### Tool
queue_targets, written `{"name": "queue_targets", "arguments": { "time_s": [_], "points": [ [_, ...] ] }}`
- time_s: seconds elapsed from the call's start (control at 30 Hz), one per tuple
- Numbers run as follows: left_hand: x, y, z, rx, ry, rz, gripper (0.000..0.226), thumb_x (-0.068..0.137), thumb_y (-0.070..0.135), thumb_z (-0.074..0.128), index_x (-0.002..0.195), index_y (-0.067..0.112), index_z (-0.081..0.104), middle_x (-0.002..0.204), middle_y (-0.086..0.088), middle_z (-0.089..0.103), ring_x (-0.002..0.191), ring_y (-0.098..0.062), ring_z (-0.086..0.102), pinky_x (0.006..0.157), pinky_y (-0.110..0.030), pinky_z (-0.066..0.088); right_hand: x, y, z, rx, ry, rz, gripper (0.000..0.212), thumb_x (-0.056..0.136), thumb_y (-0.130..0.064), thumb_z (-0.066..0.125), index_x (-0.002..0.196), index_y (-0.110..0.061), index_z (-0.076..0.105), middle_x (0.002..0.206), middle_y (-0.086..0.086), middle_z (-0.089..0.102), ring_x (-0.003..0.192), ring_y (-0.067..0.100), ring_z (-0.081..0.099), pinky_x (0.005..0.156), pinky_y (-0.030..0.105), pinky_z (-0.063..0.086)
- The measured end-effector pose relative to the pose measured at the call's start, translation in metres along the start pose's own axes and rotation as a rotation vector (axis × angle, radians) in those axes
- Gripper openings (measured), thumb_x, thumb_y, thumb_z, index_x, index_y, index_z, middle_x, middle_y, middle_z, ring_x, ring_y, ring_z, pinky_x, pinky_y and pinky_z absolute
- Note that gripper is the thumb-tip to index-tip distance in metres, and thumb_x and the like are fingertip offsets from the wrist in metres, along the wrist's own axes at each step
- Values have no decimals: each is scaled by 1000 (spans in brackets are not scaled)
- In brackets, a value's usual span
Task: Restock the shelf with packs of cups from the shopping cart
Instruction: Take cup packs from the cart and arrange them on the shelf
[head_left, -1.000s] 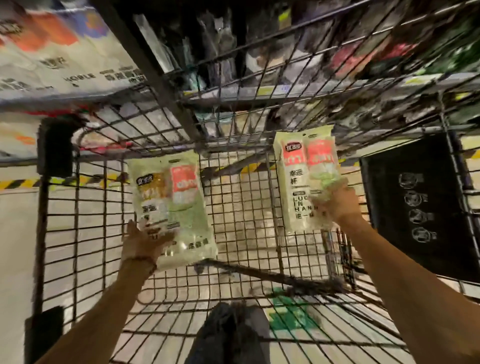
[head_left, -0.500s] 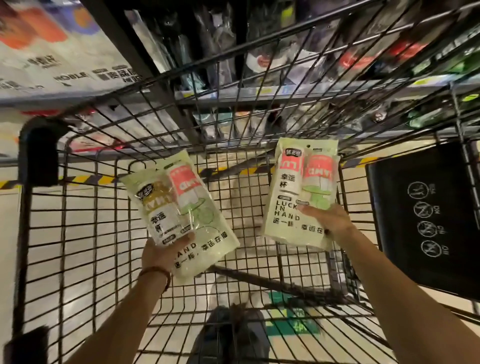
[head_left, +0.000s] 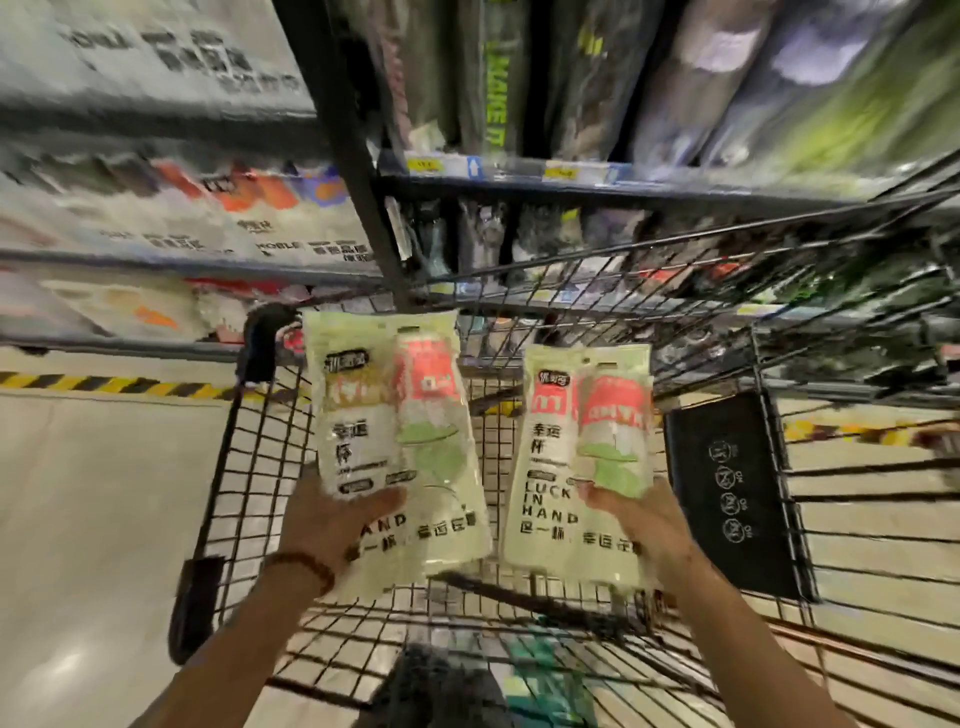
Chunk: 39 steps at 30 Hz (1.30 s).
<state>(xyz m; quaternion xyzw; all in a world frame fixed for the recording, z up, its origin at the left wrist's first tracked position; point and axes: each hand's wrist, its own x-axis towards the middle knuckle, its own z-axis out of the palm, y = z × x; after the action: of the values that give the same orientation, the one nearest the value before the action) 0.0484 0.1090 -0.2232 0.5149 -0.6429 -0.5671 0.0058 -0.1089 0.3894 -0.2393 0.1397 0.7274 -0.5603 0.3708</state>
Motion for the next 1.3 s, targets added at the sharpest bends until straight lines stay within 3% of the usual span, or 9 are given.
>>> {"name": "queue_targets", "arguments": {
  "time_s": [0.17,0.27,0.37,0.43,0.5,0.67,0.87,1.0,1.3],
  "points": [
    [-75,68,-44,-93,-35,141,97,37,45,92,121,13,55,115,-8,66,102,-25,66,85,-44,55,-89,-69,-2,-29,-34,-298,48,69,-8,83,112,-14,62,94,4,74,83,12,72,64,25,57],
    [-109,98,-80,-169,-22,258,52,62,-3,83,108,-1,58,87,-17,68,70,-12,68,60,-37,60,-137,-110,12,-58,-58,-479,45,72,-2,80,111,-15,63,100,4,74,92,17,71,75,32,59],
    [-136,120,-124,-242,57,362,37,66,-12,76,91,9,58,69,-13,68,64,-14,65,52,-31,57,-170,-148,42,-114,-63,-604,43,69,-2,81,107,-18,65,96,-1,75,88,13,71,70,26,58],
    [-142,127,-159,-275,82,442,40,65,-6,80,88,20,60,69,15,72,65,6,66,54,-10,52,-183,-168,65,-140,-63,-649,52,63,-8,86,109,-15,64,97,1,74,88,17,72,74,36,59],
    [-145,127,-201,-273,118,495,46,50,17,89,88,28,64,74,25,71,74,7,68,70,-20,56,-199,-186,96,-154,-80,-706,55,61,-10,87,110,-16,62,99,2,74,88,18,72,75,41,58],
    [-152,112,-327,-346,251,594,73,39,37,86,108,20,67,103,2,74,98,-16,69,88,-41,54,-245,-213,202,-145,-130,-827,47,65,-12,85,104,-26,62,93,-7,74,82,8,70,66,26,56],
    [-155,87,-505,-354,390,704,48,42,35,83,87,46,70,90,13,75,83,-8,72,70,-30,56,-312,-238,380,-95,-192,-945,42,65,-14,85,92,-35,60,87,-12,73,83,12,70,75,37,56],
    [-145,70,-611,-397,463,739,55,43,40,82,96,31,71,95,1,75,88,-20,72,77,-45,56,-340,-245,490,-26,-257,-930,54,63,-19,87,106,-31,57,98,-5,71,86,17,70,76,44,58],
    [-72,79,-741,-452,504,790,70,44,37,82,109,21,64,100,-1,74,89,-21,71,73,-40,57,-337,-276,638,11,-267,-886,65,59,-21,88,113,-24,52,101,-2,70,84,18,70,72,40,58]
  ]
}}
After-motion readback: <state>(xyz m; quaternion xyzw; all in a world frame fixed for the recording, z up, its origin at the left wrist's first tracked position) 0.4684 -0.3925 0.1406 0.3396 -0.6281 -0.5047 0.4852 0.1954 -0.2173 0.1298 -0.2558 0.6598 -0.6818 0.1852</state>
